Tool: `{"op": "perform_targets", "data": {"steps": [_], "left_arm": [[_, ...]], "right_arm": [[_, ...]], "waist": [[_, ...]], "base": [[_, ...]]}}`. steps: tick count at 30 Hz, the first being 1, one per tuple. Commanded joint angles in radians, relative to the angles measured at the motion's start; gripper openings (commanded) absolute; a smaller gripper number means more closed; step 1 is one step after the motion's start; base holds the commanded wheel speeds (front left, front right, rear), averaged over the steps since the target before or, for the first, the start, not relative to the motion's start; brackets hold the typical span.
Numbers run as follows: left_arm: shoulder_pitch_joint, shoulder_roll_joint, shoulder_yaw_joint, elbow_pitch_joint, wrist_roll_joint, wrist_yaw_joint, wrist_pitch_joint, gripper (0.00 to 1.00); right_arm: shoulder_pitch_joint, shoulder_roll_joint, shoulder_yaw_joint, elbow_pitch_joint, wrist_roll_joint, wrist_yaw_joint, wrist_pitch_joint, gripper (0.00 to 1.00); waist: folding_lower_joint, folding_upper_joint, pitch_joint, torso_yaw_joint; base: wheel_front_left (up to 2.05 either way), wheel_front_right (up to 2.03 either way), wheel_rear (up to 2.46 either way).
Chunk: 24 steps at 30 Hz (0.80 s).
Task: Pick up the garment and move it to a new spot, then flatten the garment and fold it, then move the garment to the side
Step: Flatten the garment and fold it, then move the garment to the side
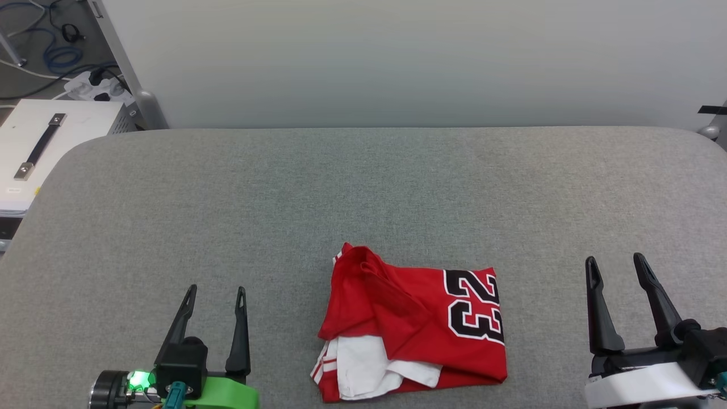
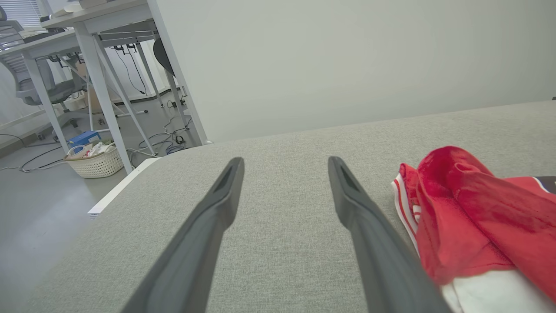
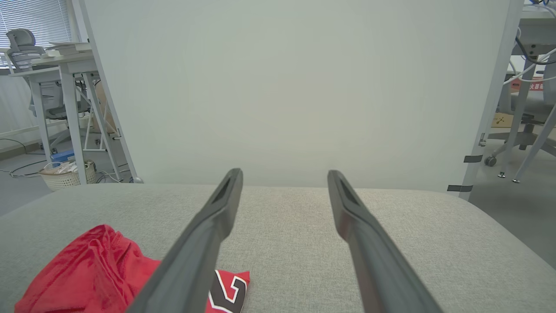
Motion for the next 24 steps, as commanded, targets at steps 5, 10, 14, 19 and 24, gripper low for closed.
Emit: {"op": "perform_targets", "data": {"steps": [5, 10, 14, 19, 24], "left_arm": [[0.021, -0.003, -0.004, 0.003, -0.003, -0.008, -0.006, 1.00], [0.024, -0.003, -0.005, 0.008, -0.005, -0.012, -0.006, 1.00], [0.029, -0.002, -0.003, 0.010, -0.005, -0.013, -0.006, 1.00], [0.034, 0.001, -0.001, 0.012, -0.005, -0.015, -0.006, 1.00], [0.036, 0.002, -0.001, 0.015, -0.004, -0.017, -0.006, 1.00]], "right_arm": [[0.037, 0.015, 0.001, -0.020, -0.021, -0.001, -0.006, 1.00], [0.053, 0.025, 0.003, -0.013, -0.031, -0.001, -0.006, 1.00], [0.059, 0.028, 0.008, -0.004, -0.041, -0.001, -0.006, 1.00], [0.060, 0.032, 0.010, 0.005, -0.051, -0.001, -0.006, 1.00], [0.059, 0.033, 0.011, 0.010, -0.061, -0.001, -0.006, 1.00]], "waist": [[0.0001, 0.0000, -0.010, 0.000], [0.0001, 0.0000, -0.019, 0.003], [0.0001, 0.0000, -0.026, 0.002], [0.0001, 0.0000, -0.031, -0.001], [0.0001, 0.0000, -0.029, -0.003]], "base": [[0.00, 0.00, 0.00], [0.00, 0.00, 0.00], [0.00, 0.00, 0.00], [0.00, 0.00, 0.00], [0.00, 0.00, 0.00]]}}
